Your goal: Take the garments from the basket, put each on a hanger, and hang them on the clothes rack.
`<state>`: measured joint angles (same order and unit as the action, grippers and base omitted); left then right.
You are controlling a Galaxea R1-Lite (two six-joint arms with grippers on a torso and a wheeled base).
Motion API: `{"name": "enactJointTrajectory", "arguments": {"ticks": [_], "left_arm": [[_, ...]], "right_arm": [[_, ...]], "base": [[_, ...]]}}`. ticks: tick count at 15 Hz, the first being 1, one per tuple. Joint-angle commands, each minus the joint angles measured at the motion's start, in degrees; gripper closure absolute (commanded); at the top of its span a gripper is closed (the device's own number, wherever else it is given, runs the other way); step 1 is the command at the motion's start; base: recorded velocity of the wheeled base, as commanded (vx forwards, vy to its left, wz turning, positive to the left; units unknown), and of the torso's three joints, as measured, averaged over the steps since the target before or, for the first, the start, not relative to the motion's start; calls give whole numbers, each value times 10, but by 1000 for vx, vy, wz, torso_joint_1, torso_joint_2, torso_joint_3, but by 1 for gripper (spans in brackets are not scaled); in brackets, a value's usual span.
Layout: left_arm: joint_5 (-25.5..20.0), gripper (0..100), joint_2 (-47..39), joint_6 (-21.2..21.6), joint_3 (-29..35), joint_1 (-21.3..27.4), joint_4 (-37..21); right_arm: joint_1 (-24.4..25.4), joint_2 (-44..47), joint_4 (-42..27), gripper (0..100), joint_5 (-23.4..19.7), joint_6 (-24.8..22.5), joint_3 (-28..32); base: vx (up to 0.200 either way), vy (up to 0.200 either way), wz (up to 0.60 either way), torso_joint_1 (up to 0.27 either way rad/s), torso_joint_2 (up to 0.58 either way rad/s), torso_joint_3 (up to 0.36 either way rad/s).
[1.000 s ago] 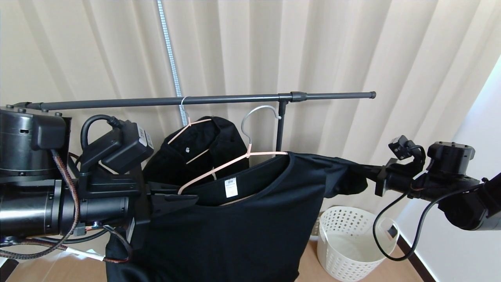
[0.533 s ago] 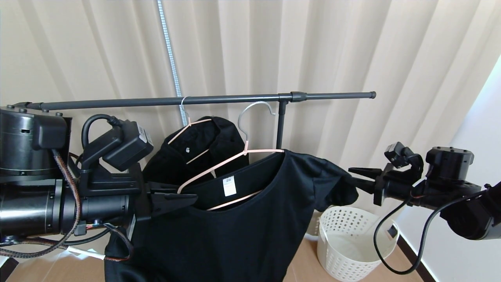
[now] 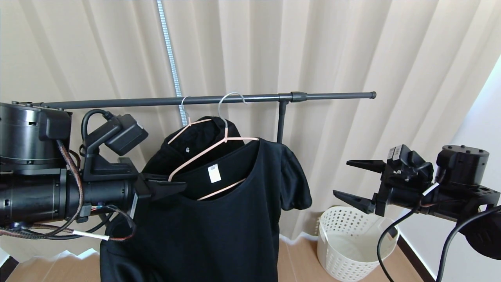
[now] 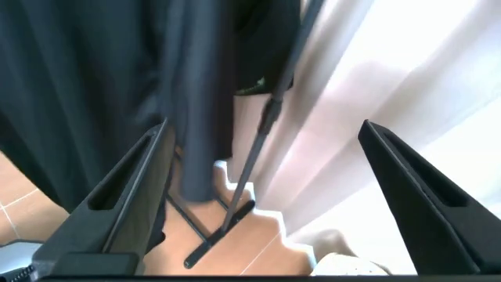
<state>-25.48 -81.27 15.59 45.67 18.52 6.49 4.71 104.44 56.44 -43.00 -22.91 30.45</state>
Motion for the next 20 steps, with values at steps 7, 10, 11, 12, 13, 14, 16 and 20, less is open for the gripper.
{"name": "enactJointTrajectory", "arguments": {"ticks": [7,10,11,12,13,14,16,20], "left_arm": [[121,100,-85,-124,84,12,-1],[174,100,-128,-175,129,25,-2],[210,100,-159,-202,159,35,-2],[221,100,-172,-210,169,37,-2],[240,100,-197,-227,191,43,-3],[244,100,-213,-238,204,48,-4],[245,100,-229,-249,218,52,-3],[246,100,-265,-281,261,49,-2]], "right_arm": [[104,-93,0,0,154,110,4],[122,-92,-2,0,208,153,28],[122,-92,-2,0,208,154,29],[122,-92,-2,0,208,155,29],[122,-92,-1,0,208,154,29],[121,-91,-1,0,208,155,30],[121,-89,-1,0,208,155,32],[121,-87,-1,0,208,154,32]], "base": [[0,0,0,0,0,0],[0,0,0,0,0,0],[0,0,0,0,0,0],[0,0,0,0,0,0],[0,0,0,0,0,0],[0,0,0,0,0,0],[0,0,0,0,0,0],[0,0,0,0,0,0]]}}
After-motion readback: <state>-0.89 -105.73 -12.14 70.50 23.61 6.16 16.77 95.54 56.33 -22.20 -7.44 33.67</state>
